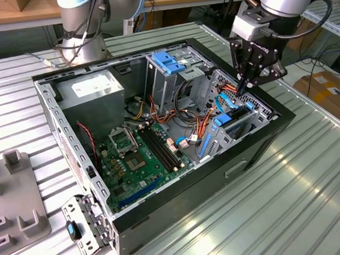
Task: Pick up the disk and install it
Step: 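Insert the second disk wire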
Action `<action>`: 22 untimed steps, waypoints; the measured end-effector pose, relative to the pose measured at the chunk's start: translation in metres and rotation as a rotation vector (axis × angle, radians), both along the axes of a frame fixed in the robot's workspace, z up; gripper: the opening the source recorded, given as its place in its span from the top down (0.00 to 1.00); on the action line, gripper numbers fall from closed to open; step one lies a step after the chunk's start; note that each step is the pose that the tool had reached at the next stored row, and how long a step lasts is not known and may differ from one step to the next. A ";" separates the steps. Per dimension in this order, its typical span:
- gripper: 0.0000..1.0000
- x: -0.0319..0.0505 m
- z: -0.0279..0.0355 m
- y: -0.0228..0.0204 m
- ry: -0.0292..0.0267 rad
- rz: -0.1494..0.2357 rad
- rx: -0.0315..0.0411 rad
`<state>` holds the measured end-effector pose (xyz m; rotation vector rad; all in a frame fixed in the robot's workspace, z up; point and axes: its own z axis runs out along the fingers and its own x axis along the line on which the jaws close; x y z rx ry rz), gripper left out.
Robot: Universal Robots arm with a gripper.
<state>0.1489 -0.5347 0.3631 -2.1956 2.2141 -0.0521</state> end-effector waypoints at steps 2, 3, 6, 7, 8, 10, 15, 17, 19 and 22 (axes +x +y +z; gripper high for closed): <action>0.84 -0.0016 -0.0010 -0.0032 -0.0011 0.000 0.0075; 0.84 -0.0025 -0.0018 -0.0041 -0.0017 0.000 0.0089; 0.84 -0.0068 -0.0039 -0.0066 -0.0039 0.000 0.0134; 0.84 -0.0081 -0.0049 -0.0079 -0.0060 0.000 0.0140; 0.84 -0.0087 -0.0057 -0.0088 -0.0076 0.000 0.0141; 0.84 -0.0096 -0.0082 -0.0111 -0.0110 0.000 0.0143; 0.84 -0.0097 -0.0083 -0.0144 -0.0112 0.000 0.0142; 0.84 -0.0097 -0.0083 -0.0145 -0.0112 0.000 0.0143; 0.84 -0.0097 -0.0084 -0.0145 -0.0112 0.000 0.0144; 0.84 -0.0097 -0.0083 -0.0146 -0.0112 0.000 0.0143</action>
